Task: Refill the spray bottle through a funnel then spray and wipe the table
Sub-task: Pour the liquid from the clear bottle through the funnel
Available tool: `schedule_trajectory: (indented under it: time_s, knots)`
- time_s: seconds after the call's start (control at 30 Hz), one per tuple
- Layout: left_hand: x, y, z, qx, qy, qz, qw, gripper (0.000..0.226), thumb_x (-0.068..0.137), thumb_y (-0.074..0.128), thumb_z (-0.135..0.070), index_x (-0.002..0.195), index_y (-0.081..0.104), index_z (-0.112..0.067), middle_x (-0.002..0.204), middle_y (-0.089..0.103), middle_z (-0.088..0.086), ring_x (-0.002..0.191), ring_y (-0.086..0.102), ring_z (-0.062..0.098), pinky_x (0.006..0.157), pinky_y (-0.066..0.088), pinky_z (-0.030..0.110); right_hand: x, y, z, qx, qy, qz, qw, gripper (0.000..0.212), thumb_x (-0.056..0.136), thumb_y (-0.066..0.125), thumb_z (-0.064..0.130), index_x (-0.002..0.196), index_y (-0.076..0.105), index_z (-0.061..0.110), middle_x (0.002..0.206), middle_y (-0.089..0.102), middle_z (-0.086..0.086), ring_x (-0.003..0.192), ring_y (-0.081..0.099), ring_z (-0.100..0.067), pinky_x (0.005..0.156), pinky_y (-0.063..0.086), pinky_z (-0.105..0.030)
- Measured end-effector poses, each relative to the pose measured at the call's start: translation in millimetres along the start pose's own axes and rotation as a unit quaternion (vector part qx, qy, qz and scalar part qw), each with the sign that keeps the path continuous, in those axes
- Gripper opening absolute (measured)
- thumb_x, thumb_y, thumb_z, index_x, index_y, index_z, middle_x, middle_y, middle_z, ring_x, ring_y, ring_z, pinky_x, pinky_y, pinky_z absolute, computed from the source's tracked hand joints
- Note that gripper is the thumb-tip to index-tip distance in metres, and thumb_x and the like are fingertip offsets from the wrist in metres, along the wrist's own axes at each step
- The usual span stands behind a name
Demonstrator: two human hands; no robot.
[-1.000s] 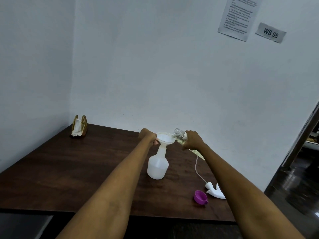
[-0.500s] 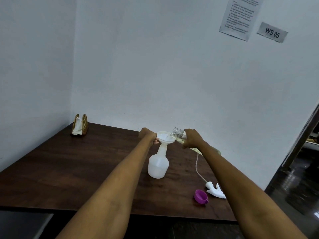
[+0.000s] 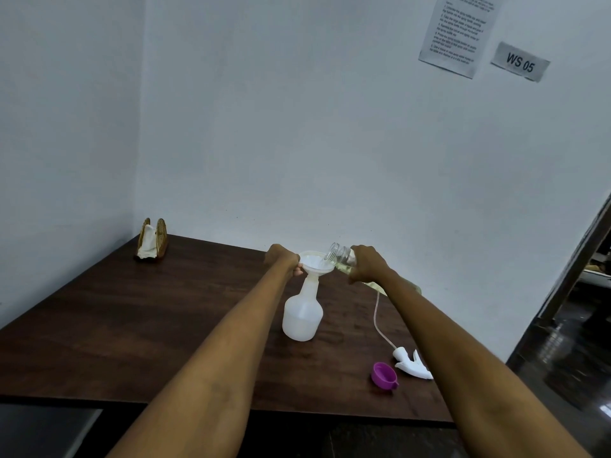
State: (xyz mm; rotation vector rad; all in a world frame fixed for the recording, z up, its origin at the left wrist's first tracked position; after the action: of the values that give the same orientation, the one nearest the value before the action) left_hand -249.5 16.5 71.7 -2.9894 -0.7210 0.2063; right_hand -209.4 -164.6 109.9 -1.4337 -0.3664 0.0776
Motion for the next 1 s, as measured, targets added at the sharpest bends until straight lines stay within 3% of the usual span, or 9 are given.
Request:
schedule_trajectory:
  time_s: [0.1,0.33,0.87,1.0]
  knots:
    - [0.0,-0.6,-0.7,0.002,-0.002,-0.002,1.000,0.020,0.089,0.058,0.003,0.069,0.053,0.002,0.056,0.053,0.011,0.015,0.041,0.005,0.031,0.044,0.016,0.2,0.1,0.1,-0.003,-0.005,0.001,1.000,0.057,0.065,0.079,0.017,0.114,0.053,0.002,0.120,0.059,-0.012,0.110,0.055,-0.029,0.071,0.036,-0.027]
    - [-2.8,-0.1,-1.9,0.007,-0.001,-0.002,1.000,0.031,0.089,0.057,0.004,0.060,0.048,-0.001,0.056,0.052,0.011,0.014,0.040,0.006,0.030,0.043,0.015,-1.2,-2.9,1.1,-0.004,-0.007,0.005,1.000,0.055,0.065,0.080,0.017,0.112,0.055,0.003,0.117,0.060,-0.011,0.108,0.056,-0.028,0.070,0.038,-0.027]
    - [3.6,2.9,0.9,0.023,-0.003,-0.019,1.000,0.031,0.089,0.060,0.000,0.060,0.050,0.000,0.055,0.055,0.010,0.015,0.041,0.006,0.048,0.052,0.022,-2.3,-4.7,-0.5,-0.005,-0.009,0.003,1.000,0.050,0.064,0.078,0.017,0.107,0.056,0.004,0.112,0.062,-0.009,0.103,0.057,-0.027,0.068,0.038,-0.027]
    - [2.4,2.2,0.5,0.023,-0.001,-0.018,1.000,0.029,0.088,0.060,0.001,0.060,0.051,0.000,0.055,0.055,0.010,0.016,0.042,0.006,0.043,0.050,0.020,-2.7,-4.2,-0.7,-0.005,-0.008,0.004,1.000,0.048,0.065,0.078,0.017,0.105,0.055,0.004,0.112,0.061,-0.010,0.103,0.057,-0.027,0.068,0.038,-0.027]
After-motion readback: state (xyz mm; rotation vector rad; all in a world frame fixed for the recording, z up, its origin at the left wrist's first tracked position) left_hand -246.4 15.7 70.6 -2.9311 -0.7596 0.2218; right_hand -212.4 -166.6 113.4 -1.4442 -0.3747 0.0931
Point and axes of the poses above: each hand's wrist, its own x-axis towards the middle knuckle, its own y-axis out of the palm, z = x × y, the point moved 2 cm from there along x, towards the middle knuckle
